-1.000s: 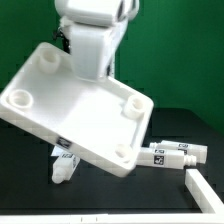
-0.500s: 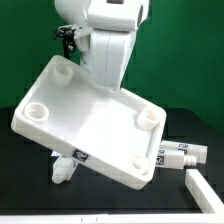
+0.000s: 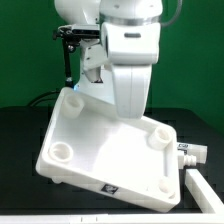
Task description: Assemble desk
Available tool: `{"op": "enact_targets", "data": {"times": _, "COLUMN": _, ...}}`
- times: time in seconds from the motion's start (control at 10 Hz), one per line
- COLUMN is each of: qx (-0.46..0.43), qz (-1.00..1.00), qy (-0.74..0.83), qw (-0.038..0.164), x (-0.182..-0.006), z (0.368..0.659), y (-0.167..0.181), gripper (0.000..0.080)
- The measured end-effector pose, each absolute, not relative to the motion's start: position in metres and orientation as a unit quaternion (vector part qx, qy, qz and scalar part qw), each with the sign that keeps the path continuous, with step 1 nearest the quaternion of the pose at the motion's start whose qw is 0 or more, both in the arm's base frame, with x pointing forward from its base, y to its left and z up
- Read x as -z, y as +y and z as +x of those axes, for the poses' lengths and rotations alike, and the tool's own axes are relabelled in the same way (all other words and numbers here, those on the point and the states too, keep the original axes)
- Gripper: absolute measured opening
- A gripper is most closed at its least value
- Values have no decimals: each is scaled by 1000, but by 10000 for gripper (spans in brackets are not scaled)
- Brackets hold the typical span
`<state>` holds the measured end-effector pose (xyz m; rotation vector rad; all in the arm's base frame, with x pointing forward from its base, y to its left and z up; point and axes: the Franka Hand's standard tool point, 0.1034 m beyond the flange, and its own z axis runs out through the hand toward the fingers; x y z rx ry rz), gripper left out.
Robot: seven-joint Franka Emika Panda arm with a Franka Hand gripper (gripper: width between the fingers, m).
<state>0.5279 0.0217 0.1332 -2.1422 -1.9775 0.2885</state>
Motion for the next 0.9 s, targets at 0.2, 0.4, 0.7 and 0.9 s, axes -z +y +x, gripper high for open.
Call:
{"op": "enact_targets", "data": {"times": 0.2, "qx": -106, "qz": -756, "qy": -638, "qw": 101, "x": -136, "z": 523, "y": 15, "gripper": 55}}
{"op": "enact_targets", "data": {"times": 0.4, "qx": -109, "qz": -756, "qy": -637, "qw": 104, "x": -131, "z": 521, "y": 15, "gripper": 55}}
{"op": "enact_targets", "data": {"times": 0.7, "qx": -97, "qz": -743, "qy": -654, "qw": 107, "x": -110, "z": 534, "y": 20, "gripper": 54}}
{"op": "enact_targets", "data": {"times": 0.9, "qx": -98, "qz": -735, "qy": -661, "qw": 113, "x": -99, "z": 533, "y": 31, "gripper": 54}}
